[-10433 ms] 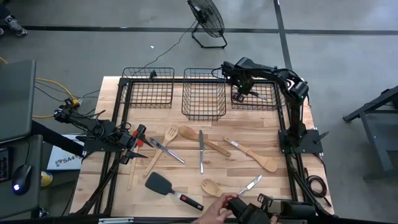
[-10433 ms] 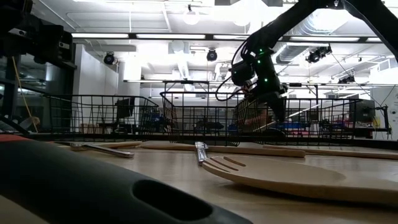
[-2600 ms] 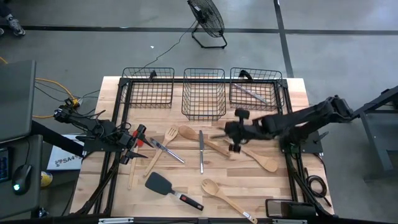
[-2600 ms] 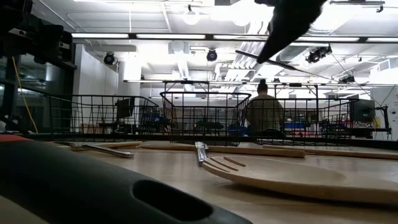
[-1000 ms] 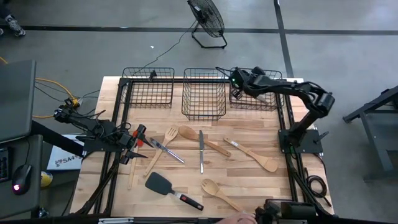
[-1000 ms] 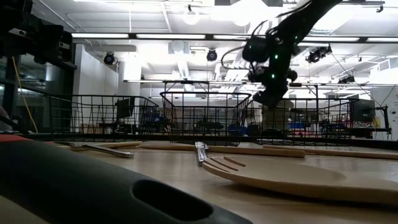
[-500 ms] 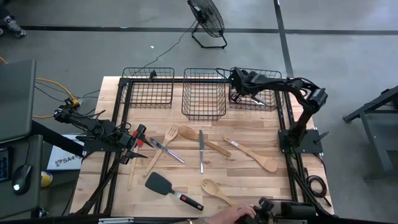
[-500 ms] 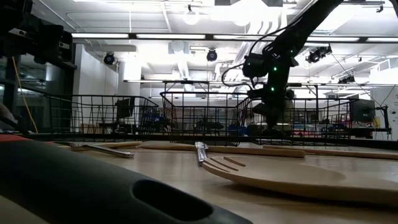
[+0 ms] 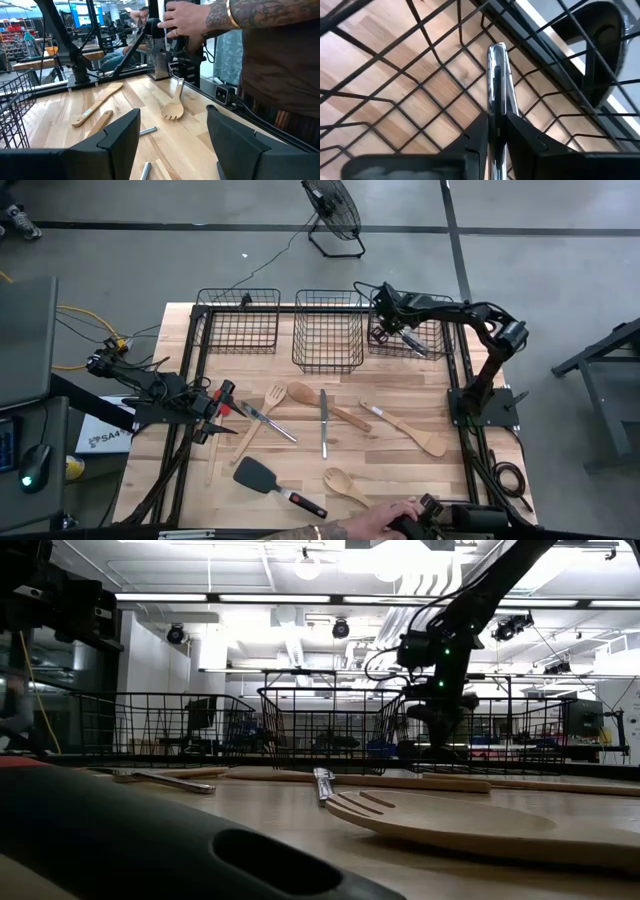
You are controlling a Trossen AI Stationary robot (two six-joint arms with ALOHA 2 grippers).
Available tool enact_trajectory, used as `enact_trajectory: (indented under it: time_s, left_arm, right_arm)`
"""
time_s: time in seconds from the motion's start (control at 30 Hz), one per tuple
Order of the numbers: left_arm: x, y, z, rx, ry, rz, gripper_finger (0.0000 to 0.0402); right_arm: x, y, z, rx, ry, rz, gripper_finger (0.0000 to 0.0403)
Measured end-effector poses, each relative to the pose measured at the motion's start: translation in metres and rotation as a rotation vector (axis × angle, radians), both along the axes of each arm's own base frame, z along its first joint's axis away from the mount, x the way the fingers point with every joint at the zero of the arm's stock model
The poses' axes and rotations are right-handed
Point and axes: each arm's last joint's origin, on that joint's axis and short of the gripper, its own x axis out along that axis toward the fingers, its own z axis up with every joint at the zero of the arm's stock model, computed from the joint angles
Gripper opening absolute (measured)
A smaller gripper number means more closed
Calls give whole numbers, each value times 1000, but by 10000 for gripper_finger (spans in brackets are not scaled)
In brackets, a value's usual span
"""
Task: Pick & Place Kitchen Items
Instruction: Put the silver table knife into the right wire basket, then put the brown serving spoon into the middle wire basket
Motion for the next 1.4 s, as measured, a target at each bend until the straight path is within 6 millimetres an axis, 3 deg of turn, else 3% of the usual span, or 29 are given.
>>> enact_trajectory:
  time_s: [0.73,1.1,1.4]
  left_arm:
    - [0,0,0,0,0,0,227]
    - [0,0,0,0,0,0,227]
    - [0,0,0,0,0,0,227]
  right_arm:
    - [0,1,0,23,-16,-12,65]
    - [1,2,2,38,-57,-27,141]
    - [-2,6,22,5,-156,-116,148]
